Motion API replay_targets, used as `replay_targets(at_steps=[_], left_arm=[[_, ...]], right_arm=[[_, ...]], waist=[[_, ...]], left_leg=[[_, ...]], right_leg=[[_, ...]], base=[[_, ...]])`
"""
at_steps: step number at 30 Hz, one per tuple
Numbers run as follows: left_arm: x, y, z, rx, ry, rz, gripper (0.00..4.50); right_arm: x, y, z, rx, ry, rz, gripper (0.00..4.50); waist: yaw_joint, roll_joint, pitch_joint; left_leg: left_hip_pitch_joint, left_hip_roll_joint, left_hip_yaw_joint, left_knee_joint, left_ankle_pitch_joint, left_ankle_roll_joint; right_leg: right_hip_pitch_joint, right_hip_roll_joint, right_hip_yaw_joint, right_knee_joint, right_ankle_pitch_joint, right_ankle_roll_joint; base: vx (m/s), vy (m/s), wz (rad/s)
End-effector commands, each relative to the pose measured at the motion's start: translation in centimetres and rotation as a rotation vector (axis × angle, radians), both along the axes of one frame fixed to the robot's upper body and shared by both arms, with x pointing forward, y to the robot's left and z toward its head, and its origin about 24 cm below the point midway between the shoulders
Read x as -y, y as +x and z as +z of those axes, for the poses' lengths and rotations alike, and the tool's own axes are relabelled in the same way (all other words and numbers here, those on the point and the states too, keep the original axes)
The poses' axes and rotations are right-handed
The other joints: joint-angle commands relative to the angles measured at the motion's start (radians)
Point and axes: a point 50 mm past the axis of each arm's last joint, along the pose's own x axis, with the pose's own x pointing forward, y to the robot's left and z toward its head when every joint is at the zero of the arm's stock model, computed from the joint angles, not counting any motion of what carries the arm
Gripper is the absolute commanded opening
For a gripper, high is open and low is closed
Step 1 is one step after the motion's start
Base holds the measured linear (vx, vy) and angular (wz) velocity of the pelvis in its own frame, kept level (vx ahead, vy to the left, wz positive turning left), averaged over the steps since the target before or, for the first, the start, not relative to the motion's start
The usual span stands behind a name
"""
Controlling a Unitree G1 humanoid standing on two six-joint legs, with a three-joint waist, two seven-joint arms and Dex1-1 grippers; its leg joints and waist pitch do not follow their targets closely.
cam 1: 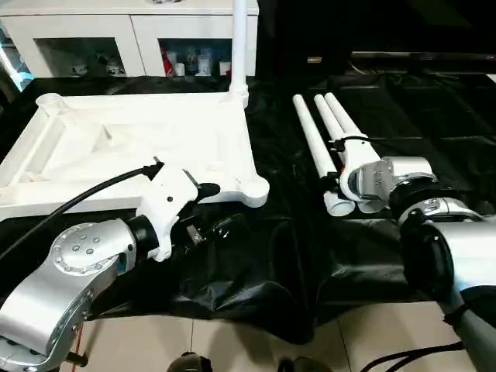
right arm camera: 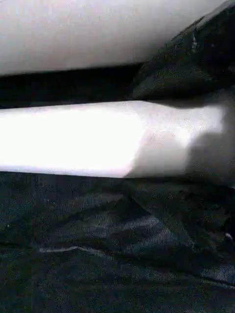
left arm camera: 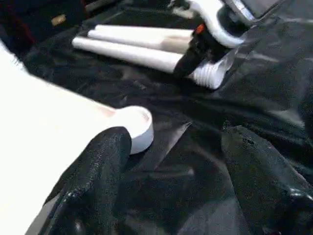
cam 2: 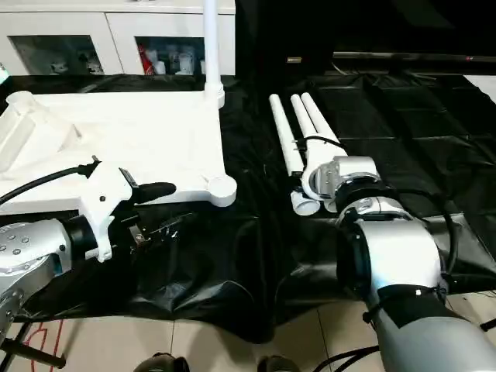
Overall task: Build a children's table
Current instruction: Pick table leg
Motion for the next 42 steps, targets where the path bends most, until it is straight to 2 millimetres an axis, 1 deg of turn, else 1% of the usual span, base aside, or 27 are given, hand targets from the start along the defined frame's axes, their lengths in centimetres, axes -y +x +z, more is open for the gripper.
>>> replay_targets(at_steps=[1,5,7,8,9,10,11,12,13,14,15,19,20,22,23,26,27,28,30,31,32,33,34,35,37,41,42], left_arm=[[-0.2,0.7,0.2,0.024,0.009,0.046,3.44],[-0.1,1.4,0.7,0.047,-0.031,0.086,3.80],[0.2,1.9,1.4,0.054,-0.098,0.101,3.92],[0.4,2.2,1.6,0.061,-0.111,0.109,4.06],[0.4,2.2,1.6,0.062,-0.113,0.110,4.18],[0.6,2.4,1.6,0.069,-0.119,0.115,4.23],[0.8,2.7,1.7,0.081,-0.126,0.127,4.23],[0.9,2.9,1.8,0.087,-0.131,0.134,4.27],[0.9,2.9,1.8,0.087,-0.131,0.134,4.27],[1.2,3.4,1.8,0.107,-0.145,0.156,4.38],[1.5,3.8,2.0,0.121,-0.160,0.170,4.50],[2.3,5.2,2.5,0.149,-0.219,0.217,4.50],[2.4,5.5,2.6,0.149,-0.229,0.226,4.50],[2.7,6.1,2.6,0.130,-0.270,0.245,4.50],[2.8,6.5,2.5,0.107,-0.283,0.256,4.50],[3.8,7.2,2.6,0.051,-0.367,0.232,4.50],[4.6,7.8,3.0,0.003,-0.453,0.220,4.50],[5.0,8.2,3.2,-0.028,-0.501,0.221,4.50],[5.2,8.4,3.3,-0.047,-0.530,0.224,4.50],[5.5,8.9,3.7,-0.093,-0.616,0.233,4.50],[5.7,9.2,3.8,-0.118,-0.645,0.241,4.50],[5.9,9.6,3.9,-0.145,-0.692,0.242,4.50],[6.3,10.1,4.0,-0.194,-0.746,0.233,4.50],[6.3,10.1,4.0,-0.194,-0.746,0.233,4.50],[7.4,10.3,4.3,-0.261,-0.810,0.159,4.50],[8.9,9.8,4.5,-0.309,-0.826,0.059,4.50],[10.0,9.3,4.8,-0.335,-0.837,-0.010,4.50]], right_arm=[[0.3,0.1,0.1,0.013,0.025,-0.036,1.94],[0.1,0.4,0.6,0.043,0.082,-0.064,1.94],[0.0,0.7,1.4,0.075,0.134,-0.069,1.94],[0.0,0.8,1.7,0.090,0.151,-0.067,1.94],[0.0,0.9,1.8,0.094,0.157,-0.067,1.94],[0.0,1.0,2.2,0.112,0.178,-0.065,1.94],[0.0,1.2,2.5,0.130,0.203,-0.062,1.94],[0.0,1.2,2.7,0.141,0.218,-0.062,1.94],[0.0,1.2,2.7,0.141,0.218,-0.062,1.94],[0.0,1.4,3.1,0.170,0.255,-0.064,1.94],[0.2,1.4,3.3,0.191,0.274,-0.080,1.94],[0.4,1.5,4.1,0.331,0.362,-0.079,1.94],[0.4,1.4,4.1,0.354,0.382,-0.075,1.94],[0.5,0.8,4.1,0.424,0.401,-0.054,1.93],[0.3,0.4,4.3,0.479,0.419,-0.034,1.93],[0.0,-1.1,5.3,0.644,0.483,0.031,1.93],[-0.4,-2.5,5.8,0.720,0.557,0.087,1.93],[-0.7,-3.2,6.0,0.741,0.592,0.121,1.93],[-0.9,-3.7,6.0,0.751,0.611,0.140,1.93],[-1.0,-4.5,6.0,0.762,0.649,0.161,1.93],[-1.1,-4.8,5.9,0.767,0.667,0.173,1.93],[-1.3,-5.4,6.0,0.774,0.689,0.189,1.93],[-1.6,-6.1,5.9,0.777,0.703,0.226,1.93],[-1.6,-6.1,5.9,0.777,0.703,0.226,1.93],[-2.5,-7.2,5.6,0.765,0.685,0.300,1.93],[-3.2,-8.0,5.3,0.745,0.646,0.364,1.93],[-3.7,-8.3,5.1,0.729,0.605,0.407,1.93]], waist=[[-0.004,0.010,-0.061],[-0.003,0.018,-0.068],[0.000,0.016,-0.071],[0.002,0.032,-0.076],[-0.001,0.024,-0.075],[0.001,0.023,-0.078],[0.002,0.031,-0.082],[0.003,0.026,-0.082],[0.004,0.026,-0.083],[0.006,0.032,-0.090],[0.006,0.032,-0.091],[0.011,0.027,-0.092],[0.013,0.032,-0.095],[0.018,0.038,-0.099],[0.018,0.034,-0.099],[0.026,0.033,-0.104],[0.031,0.030,-0.100],[0.037,0.035,-0.102],[0.037,0.031,-0.104],[0.031,0.014,-0.099],[0.036,0.015,-0.100],[0.038,0.022,-0.097],[0.036,0.019,-0.097],[0.039,0.020,-0.097],[0.038,0.022,-0.100],[0.038,0.019,-0.103],[0.038,0.018,-0.103]], left_leg=[[0.038,0.042,-0.029,-0.077,-0.399,-0.075],[0.038,0.041,-0.031,-0.076,-0.399,-0.079],[0.037,0.040,-0.028,-0.072,-0.379,-0.071],[0.034,0.040,-0.031,-0.070,-0.367,-0.070],[0.033,0.039,-0.027,-0.070,-0.365,-0.065],[0.031,0.040,-0.028,-0.069,-0.349,-0.058],[0.030,0.039,-0.029,-0.068,-0.337,-0.055],[0.029,0.039,-0.026,-0.066,-0.320,-0.044],[0.025,0.040,-0.025,-0.065,-0.296,-0.035],[0.027,0.039,-0.025,-0.062,-0.285,-0.033],[0.028,0.039,-0.023,-0.060,-0.279,-0.027],[0.026,0.039,-0.021,-0.062,-0.259,-0.016],[0.028,0.040,-0.023,-0.059,-0.252,-0.018],[0.026,0.037,-0.023,-0.059,-0.221,-0.009],[0.027,0.038,-0.022,-0.060,-0.221,-0.007],[0.026,0.037,-0.023,-0.060,-0.211,-0.001],[0.026,0.036,-0.020,-0.062,-0.210,0.010],[0.029,0.038,-0.021,-0.060,-0.216,0.008],[0.025,0.039,-0.028,-0.064,-0.212,0.008],[0.025,0.037,-0.021,-0.063,-0.211,0.012],[0.029,0.038,-0.022,-0.061,-0.215,0.013],[0.028,0.036,-0.023,-0.061,-0.218,0.016],[0.023,0.032,-0.022,-0.062,-0.214,0.019],[0.027,0.032,-0.021,-0.061,-0.217,0.018],[0.019,0.033,-0.028,-0.064,-0.197,0.019],[0.021,0.038,-0.029,-0.065,-0.180,0.026],[0.019,0.039,-0.026,-0.064,-0.170,0.030]], right_leg=[[0.024,-0.062,0.038,-0.080,-0.361,-0.188],[0.029,-0.061,0.036,-0.075,-0.326,-0.200],[0.032,-0.062,0.036,-0.074,-0.292,-0.217],[0.037,-0.065,0.035,-0.069,-0.281,-0.225],[0.036,-0.061,0.034,-0.074,-0.276,-0.225],[0.040,-0.062,0.034,-0.070,-0.257,-0.231],[0.042,-0.063,0.034,-0.066,-0.245,-0.235],[0.042,-0.061,0.034,-0.068,-0.227,-0.242],[0.046,-0.063,0.034,-0.067,-0.214,-0.249],[0.048,-0.063,0.033,-0.063,-0.206,-0.253],[0.047,-0.062,0.033,-0.067,-0.203,-0.254],[0.050,-0.062,0.033,-0.073,-0.219,-0.236],[0.049,-0.064,0.033,-0.069,-0.213,-0.238],[0.052,-0.061,0.033,-0.069,-0.185,-0.226],[0.051,-0.060,0.033,-0.073,-0.186,-0.222],[0.056,-0.063,0.034,-0.074,-0.195,-0.210],[0.054,-0.062,0.035,-0.084,-0.222,-0.202],[0.052,-0.065,0.035,-0.083,-0.236,-0.200],[0.055,-0.065,0.031,-0.080,-0.254,-0.198],[0.053,-0.062,0.032,-0.088,-0.273,-0.189],[0.050,-0.065,0.033,-0.089,-0.291,-0.190],[0.050,-0.067,0.033,-0.093,-0.324,-0.180],[0.053,-0.063,0.030,-0.098,-0.348,-0.163],[0.049,-0.063,0.031,-0.101,-0.356,-0.152],[0.054,-0.065,0.028,-0.099,-0.347,-0.147],[0.052,-0.067,0.028,-0.097,-0.320,-0.158],[0.052,-0.068,0.030,-0.098,-0.306,-0.166]], base=[[0.000,0.000,0.00],[0.000,0.000,0.00],[0.000,0.000,0.00],[0.000,0.000,0.00],[0.000,0.000,0.00],[0.000,0.000,0.00],[0.000,0.000,0.00],[0.000,0.000,0.00],[0.000,0.000,0.00],[0.000,0.000,0.00],[0.000,0.000,0.00],[0.000,0.000,0.00],[0.000,0.000,0.00],[0.000,0.000,0.00],[0.000,0.000,0.00],[0.000,0.000,0.00],[0.000,0.000,0.00],[0.000,0.000,0.00],[0.000,0.000,0.00],[0.000,0.000,0.00],[0.000,0.000,0.00],[0.000,0.000,0.00],[0.000,0.000,0.00],[0.000,0.000,0.00],[0.000,0.000,0.00],[0.000,0.000,0.00],[0.000,0.000,0.00]])
